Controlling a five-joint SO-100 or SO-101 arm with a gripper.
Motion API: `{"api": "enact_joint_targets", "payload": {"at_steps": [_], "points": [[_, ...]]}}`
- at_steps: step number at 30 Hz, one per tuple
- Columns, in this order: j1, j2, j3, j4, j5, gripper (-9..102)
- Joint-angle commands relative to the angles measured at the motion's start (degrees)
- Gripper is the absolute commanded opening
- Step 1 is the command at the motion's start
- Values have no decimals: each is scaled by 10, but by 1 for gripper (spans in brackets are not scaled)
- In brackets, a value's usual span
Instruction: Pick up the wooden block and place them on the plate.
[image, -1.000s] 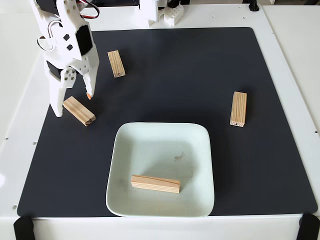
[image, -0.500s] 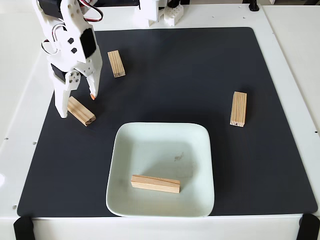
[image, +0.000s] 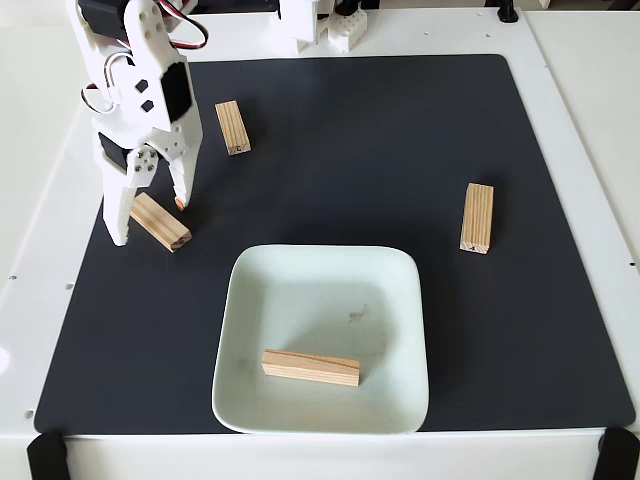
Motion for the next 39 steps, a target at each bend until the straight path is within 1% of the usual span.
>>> {"api": "enact_joint_targets", "payload": {"at_steps": [1,8,10,12,16,17,20,22,26,32,35,39], "points": [[6,-5,-12,-6,-3,35],[11,-25,-39,-7,-4,34],[11,-25,-38,-7,-4,31],[11,-25,-32,-7,-4,24],[14,-25,-29,-7,-4,2],[14,-25,-29,-7,-4,-2],[15,-26,-28,-7,-4,1],[15,-26,-28,-7,-4,0],[14,-13,-28,-6,-4,0],[-22,111,-8,-11,-10,0],[-50,193,49,-58,-48,0],[-87,306,158,-157,-75,0]]}}
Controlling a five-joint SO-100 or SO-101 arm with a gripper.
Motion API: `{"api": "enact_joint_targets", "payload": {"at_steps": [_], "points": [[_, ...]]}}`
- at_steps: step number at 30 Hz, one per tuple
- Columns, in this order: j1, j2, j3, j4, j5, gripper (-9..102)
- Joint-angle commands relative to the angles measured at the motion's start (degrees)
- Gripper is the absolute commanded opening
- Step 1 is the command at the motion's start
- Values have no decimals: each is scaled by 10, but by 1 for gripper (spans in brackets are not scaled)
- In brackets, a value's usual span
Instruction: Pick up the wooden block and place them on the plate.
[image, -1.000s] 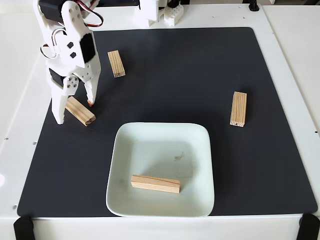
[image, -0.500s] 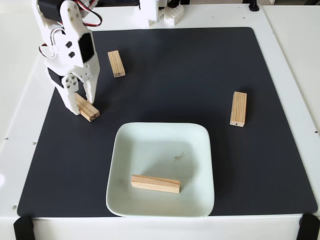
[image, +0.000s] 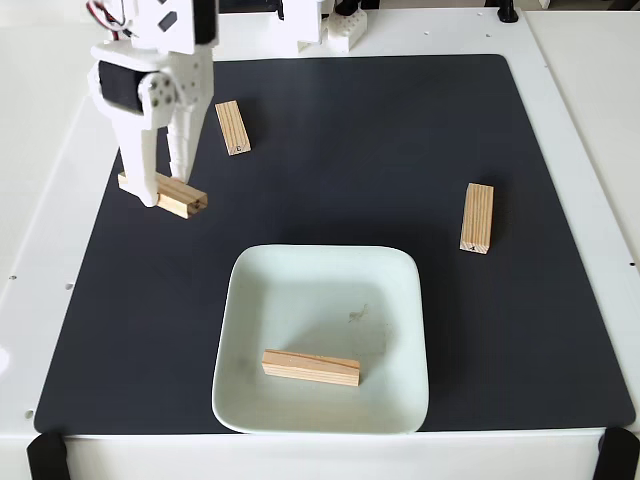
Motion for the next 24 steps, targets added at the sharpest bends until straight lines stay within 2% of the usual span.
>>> {"api": "enact_joint_targets", "payload": {"at_steps": [1,4,7,18,24], "points": [[-25,119,72,-91,-26,0],[-59,157,105,-168,-33,0],[-91,155,79,-209,-33,0],[-156,-76,-224,-211,-33,0],[-174,-197,-337,-217,-33,0]]}}
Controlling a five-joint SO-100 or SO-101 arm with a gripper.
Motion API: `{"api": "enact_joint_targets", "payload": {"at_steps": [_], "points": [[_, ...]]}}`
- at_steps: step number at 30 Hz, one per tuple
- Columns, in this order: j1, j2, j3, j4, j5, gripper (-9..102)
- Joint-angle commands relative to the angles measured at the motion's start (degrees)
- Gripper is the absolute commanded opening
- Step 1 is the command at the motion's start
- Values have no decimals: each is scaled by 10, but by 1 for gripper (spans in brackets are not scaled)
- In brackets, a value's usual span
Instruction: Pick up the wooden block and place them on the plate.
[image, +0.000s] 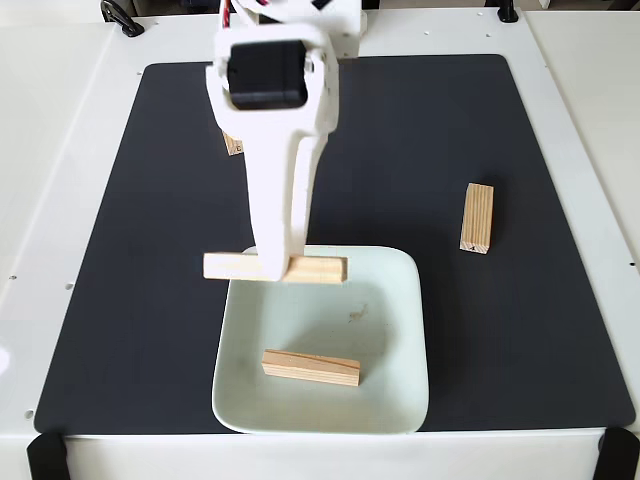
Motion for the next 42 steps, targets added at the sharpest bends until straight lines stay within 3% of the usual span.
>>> {"api": "enact_joint_targets", "payload": {"at_steps": [1,10,23,32,42], "points": [[-6,-39,-79,-10,-8,0],[-31,-152,-168,-10,-8,0],[-31,-157,-160,-4,0,1],[-18,-107,-108,7,-7,24],[-18,-47,-62,18,0,25]]}}
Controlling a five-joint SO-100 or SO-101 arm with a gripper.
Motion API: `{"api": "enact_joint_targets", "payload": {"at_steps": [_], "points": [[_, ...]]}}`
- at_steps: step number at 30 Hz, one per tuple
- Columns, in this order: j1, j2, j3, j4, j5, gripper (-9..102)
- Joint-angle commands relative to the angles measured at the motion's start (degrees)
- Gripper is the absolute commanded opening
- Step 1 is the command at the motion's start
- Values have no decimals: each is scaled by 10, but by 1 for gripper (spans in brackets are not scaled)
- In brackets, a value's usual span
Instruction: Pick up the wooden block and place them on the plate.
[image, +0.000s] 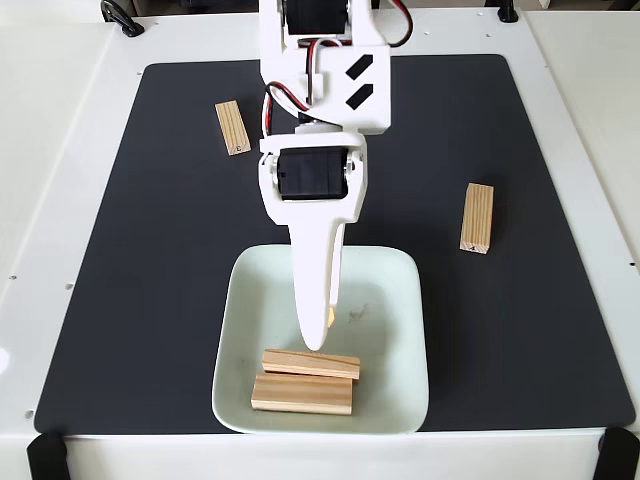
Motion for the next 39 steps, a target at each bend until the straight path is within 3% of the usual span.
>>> {"api": "enact_joint_targets", "payload": {"at_steps": [1,8,14,25,39], "points": [[4,61,-1,3,0,25],[4,149,27,26,2,23],[-2,305,203,71,2,-2],[-16,557,613,63,-8,0],[-2,744,861,71,-6,0]]}}
